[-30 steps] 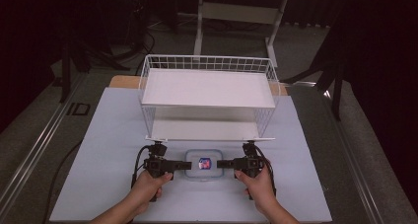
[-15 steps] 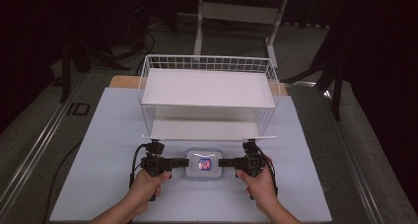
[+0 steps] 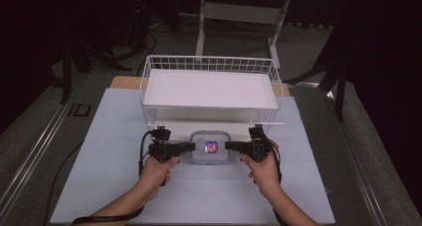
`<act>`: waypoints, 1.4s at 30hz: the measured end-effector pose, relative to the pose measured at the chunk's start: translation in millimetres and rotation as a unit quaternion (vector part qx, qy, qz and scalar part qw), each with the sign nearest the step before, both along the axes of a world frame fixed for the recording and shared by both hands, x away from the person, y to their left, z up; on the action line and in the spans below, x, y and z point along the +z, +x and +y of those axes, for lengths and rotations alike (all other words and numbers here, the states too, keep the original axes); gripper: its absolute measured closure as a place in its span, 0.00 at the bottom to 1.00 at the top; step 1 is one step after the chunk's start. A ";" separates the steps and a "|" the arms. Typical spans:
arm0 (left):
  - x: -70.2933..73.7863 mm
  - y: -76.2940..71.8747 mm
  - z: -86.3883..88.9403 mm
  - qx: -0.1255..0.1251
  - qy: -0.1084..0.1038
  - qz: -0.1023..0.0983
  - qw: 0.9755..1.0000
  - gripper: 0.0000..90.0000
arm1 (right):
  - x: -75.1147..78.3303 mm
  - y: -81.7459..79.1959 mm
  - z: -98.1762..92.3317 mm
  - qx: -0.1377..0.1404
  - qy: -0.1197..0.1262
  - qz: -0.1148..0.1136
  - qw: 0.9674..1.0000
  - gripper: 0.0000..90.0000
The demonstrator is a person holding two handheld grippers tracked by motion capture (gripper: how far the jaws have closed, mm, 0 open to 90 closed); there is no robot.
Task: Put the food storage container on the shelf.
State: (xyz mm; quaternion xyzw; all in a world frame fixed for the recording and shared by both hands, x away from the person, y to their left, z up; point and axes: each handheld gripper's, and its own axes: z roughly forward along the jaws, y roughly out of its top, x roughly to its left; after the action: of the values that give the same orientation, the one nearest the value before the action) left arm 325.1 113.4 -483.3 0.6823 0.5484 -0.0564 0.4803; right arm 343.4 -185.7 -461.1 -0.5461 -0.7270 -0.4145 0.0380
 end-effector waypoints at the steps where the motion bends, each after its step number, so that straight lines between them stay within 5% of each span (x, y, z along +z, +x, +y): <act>1: -0.1 2.0 -0.4 0.001 0.000 -0.003 1.000 0.76 | 0.4 2.1 -0.6 -0.003 0.003 -0.003 1.000 0.74; 8: -2.8 12.9 -1.0 0.018 0.008 -0.063 0.998 0.76 | -5.2 18.2 -1.1 -0.015 0.015 -0.001 1.000 0.74; 17: -24.7 30.9 -0.8 0.035 0.018 -0.056 0.998 0.76 | -18.7 33.9 11.5 -0.027 -0.022 -0.028 0.999 0.76; 22: -31.3 33.6 0.4 0.043 -0.003 -0.056 0.998 0.76 | -22.2 37.8 10.9 -0.037 -0.018 -0.029 0.999 0.77; 26: -33.4 39.4 0.5 0.046 -0.008 -0.069 0.997 0.75 | -23.1 42.9 11.3 -0.039 -0.020 -0.056 0.997 0.76; 30: -33.2 44.7 -3.8 0.050 0.020 -0.111 0.992 0.71 | -24.7 43.5 14.7 -0.035 -0.041 -0.092 0.994 0.75; 35: -35.2 51.1 -6.3 0.058 0.042 -0.136 0.988 0.66 | -28.5 42.1 18.6 -0.022 -0.062 -0.132 0.989 0.69; 38: -35.0 52.8 -7.9 0.060 0.037 -0.131 0.989 0.65 | -27.9 39.5 22.3 -0.017 -0.070 -0.145 0.987 0.64; 42: -35.9 47.9 -8.4 0.052 0.032 -0.130 0.990 0.62 | -22.2 32.6 25.6 -0.002 -0.081 -0.183 0.980 0.57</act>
State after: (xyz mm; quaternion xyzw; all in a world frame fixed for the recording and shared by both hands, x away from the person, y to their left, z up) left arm 373.0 105.0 -519.2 0.6695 0.5173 0.0752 0.5277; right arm 376.0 -160.1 -483.3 -0.4632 -0.7518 -0.4475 -0.1409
